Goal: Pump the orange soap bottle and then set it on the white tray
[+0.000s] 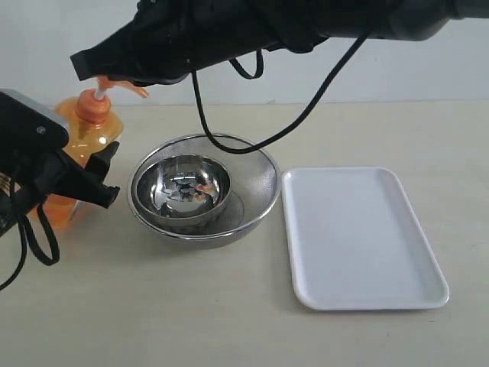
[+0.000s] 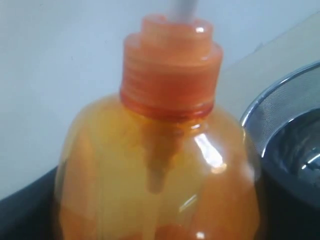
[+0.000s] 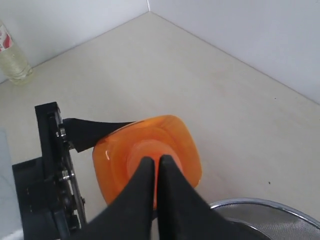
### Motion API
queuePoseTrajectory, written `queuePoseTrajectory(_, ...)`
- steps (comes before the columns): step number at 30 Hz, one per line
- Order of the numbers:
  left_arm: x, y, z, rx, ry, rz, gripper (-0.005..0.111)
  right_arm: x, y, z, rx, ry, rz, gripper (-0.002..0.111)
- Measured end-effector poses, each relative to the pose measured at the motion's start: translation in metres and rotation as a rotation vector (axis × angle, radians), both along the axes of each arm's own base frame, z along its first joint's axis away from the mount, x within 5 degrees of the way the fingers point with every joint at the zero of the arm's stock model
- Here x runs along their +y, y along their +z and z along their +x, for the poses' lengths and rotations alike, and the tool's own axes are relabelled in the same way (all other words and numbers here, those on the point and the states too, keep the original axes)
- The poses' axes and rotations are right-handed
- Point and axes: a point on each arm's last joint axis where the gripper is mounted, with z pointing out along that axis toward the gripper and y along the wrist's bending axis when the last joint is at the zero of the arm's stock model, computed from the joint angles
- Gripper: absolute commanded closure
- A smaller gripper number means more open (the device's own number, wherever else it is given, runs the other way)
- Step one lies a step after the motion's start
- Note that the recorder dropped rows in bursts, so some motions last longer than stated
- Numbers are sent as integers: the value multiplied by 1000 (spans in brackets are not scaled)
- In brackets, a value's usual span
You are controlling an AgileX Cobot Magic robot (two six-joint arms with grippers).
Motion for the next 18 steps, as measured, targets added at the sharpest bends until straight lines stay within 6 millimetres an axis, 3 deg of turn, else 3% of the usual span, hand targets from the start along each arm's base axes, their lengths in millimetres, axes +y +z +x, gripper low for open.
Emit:
queuePoseTrajectory(8, -7, 1, -1, -4, -46, -32, 102, -20, 36, -22, -77, 19, -61, 108)
queuePoseTrajectory(14, -7, 2, -1, -6, -48, -42, 102, -50, 88, -44, -166, -64, -18, 108)
queuePoseTrajectory(18, -7, 2, -1, -4, -44, -59, 102, -77, 101, -64, -197, -139, 48, 108)
